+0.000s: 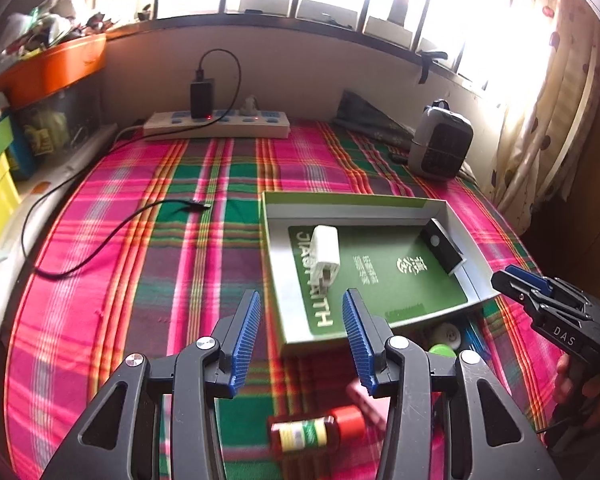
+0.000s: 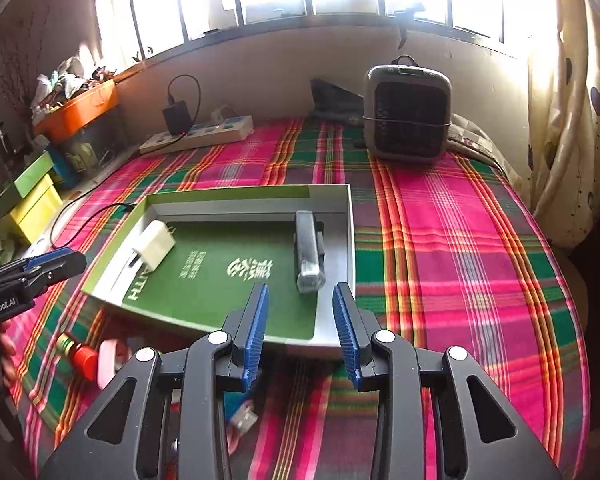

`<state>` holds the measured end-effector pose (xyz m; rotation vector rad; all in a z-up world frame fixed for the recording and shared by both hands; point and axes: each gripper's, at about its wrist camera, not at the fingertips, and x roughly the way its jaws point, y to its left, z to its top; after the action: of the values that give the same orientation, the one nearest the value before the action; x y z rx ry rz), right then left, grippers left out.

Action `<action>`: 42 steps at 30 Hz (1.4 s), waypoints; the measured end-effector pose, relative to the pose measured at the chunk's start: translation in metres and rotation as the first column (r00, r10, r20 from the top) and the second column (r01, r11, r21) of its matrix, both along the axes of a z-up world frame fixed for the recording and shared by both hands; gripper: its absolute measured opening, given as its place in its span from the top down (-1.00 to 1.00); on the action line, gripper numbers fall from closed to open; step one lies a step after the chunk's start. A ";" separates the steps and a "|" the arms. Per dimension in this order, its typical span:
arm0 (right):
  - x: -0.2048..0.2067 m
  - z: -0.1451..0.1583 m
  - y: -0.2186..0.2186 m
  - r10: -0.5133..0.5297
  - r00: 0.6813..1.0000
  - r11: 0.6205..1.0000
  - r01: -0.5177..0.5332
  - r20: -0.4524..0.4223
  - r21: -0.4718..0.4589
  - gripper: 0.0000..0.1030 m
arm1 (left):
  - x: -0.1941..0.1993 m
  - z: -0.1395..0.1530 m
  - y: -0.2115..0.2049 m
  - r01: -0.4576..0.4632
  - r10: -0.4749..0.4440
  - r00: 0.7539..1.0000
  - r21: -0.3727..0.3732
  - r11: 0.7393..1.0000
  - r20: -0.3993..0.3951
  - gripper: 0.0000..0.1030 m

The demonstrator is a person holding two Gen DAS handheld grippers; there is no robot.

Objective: Organize rigid objects

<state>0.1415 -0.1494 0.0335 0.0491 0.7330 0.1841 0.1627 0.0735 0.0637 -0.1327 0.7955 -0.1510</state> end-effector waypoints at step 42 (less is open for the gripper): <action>-0.080 -0.030 0.060 0.169 0.985 0.986 -0.169 -0.038 0.016 0.32 | -0.073 -0.043 0.005 0.090 -0.107 0.989 -0.164 0.982 -0.102 0.13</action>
<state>0.0619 -0.0892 0.0039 0.0021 0.7755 0.3507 0.0897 0.0784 0.0209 -0.2546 0.9009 -0.3034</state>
